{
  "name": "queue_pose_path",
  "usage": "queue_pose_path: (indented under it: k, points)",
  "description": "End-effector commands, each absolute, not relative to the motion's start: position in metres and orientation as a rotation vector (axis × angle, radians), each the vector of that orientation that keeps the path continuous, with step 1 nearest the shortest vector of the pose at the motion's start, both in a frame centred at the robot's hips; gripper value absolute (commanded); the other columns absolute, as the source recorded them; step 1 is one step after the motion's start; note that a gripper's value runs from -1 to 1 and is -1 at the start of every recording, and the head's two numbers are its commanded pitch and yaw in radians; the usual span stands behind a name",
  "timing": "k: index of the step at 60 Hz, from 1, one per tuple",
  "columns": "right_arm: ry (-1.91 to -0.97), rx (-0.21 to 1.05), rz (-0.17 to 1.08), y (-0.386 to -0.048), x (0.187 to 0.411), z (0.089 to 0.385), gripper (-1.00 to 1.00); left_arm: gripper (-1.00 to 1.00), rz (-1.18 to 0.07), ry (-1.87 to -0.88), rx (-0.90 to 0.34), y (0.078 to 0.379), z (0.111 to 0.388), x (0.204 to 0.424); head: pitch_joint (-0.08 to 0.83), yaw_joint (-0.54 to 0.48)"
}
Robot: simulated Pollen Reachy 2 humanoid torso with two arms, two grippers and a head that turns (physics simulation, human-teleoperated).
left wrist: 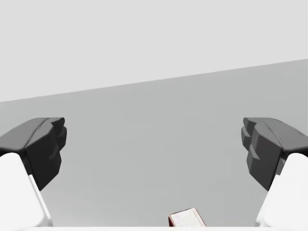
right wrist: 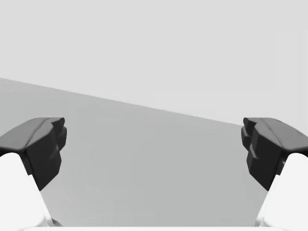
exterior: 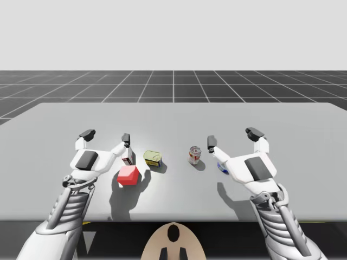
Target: Find the red cube and pick it up.
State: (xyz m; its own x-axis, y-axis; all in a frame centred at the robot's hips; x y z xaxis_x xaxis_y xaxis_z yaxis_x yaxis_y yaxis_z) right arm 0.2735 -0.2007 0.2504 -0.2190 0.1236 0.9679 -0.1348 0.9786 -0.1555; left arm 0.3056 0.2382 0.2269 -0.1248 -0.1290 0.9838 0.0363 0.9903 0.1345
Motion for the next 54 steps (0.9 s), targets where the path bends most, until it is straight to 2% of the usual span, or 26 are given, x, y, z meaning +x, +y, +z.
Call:
queue_pose_path:
  k: [1, 8, 14, 26, 43, 54]
  points:
    - [-1.787, 0.01, 0.215, -0.1989, 0.2723, 0.2491, -1.0, -1.0, -0.142, -1.69, 0.071, 0.238, 0.2269, 0.3058, 0.006, -0.01]
    - [-1.767, 0.012, 0.24, -0.1989, 0.2737, 0.2498, -1.0, -1.0, -0.142, -1.69, 0.069, 0.2378, 0.2268, 0.3058, 0.026, 0.0]
    - [-1.764, 0.013, 0.243, -0.1991, 0.2736, 0.2499, -1.0, -1.0, -0.141, -1.69, 0.068, 0.2376, 0.2267, 0.3058, 0.08, 0.0]
    - [-1.765, 0.008, 0.245, -0.199, 0.2739, 0.2501, -1.0, -1.0, -0.141, -1.69, 0.068, 0.238, 0.2264, 0.3059, 0.26, 0.05]
    - [-1.766, 0.006, 0.25, -0.1986, 0.2739, 0.2505, -1.0, -1.0, -0.143, -1.689, 0.069, 0.2389, 0.2266, 0.3067, 0.447, 0.08]
    - [-1.765, 0.007, 0.257, -0.1983, 0.2736, 0.2506, -1.0, -1.0, -0.144, -1.688, 0.069, 0.2391, 0.2265, 0.3074, 0.554, 0.14]
